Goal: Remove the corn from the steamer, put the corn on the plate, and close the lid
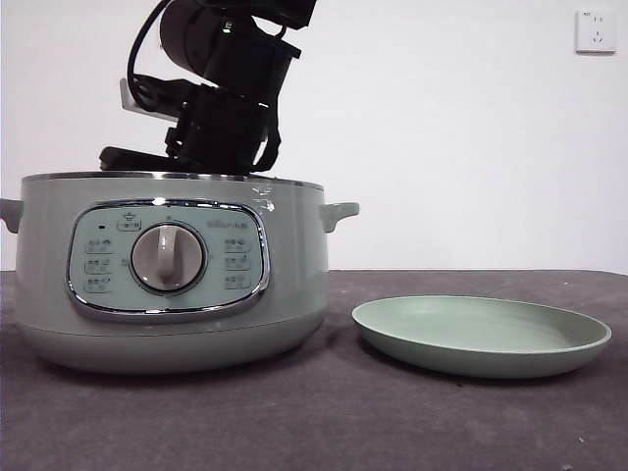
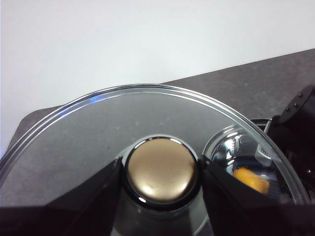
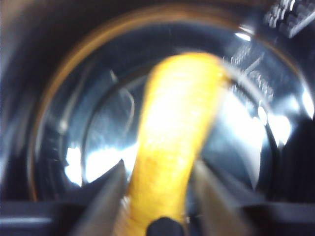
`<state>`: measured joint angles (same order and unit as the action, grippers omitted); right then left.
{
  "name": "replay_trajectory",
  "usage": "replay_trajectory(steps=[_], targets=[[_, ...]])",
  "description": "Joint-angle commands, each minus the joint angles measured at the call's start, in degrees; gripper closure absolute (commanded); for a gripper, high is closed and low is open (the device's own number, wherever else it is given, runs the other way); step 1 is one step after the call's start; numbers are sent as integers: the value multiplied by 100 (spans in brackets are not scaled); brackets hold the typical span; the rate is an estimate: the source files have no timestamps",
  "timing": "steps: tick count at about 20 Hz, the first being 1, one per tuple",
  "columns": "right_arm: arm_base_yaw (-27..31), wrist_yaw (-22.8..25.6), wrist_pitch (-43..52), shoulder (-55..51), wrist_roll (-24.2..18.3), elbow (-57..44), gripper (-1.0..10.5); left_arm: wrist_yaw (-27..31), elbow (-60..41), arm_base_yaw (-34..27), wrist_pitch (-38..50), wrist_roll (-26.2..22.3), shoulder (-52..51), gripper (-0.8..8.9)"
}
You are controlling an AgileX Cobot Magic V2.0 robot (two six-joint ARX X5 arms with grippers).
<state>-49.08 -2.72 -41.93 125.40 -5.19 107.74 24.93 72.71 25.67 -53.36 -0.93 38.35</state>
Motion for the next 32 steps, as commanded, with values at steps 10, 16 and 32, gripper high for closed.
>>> replay_trajectory(steps=[10, 16, 32], targets=[[741, 520, -2240, -2308, 527, 48, 959, -520, 61, 15, 732, -59, 444, 822], [1755, 1679, -3661, -2693, 1154, -400, 959, -1025, 61, 15, 940, -4, 828, 822], [2127, 999, 494, -4050, 1222, -5090, 959, -1338, 61, 26, 1266, 243, 1259, 822]])
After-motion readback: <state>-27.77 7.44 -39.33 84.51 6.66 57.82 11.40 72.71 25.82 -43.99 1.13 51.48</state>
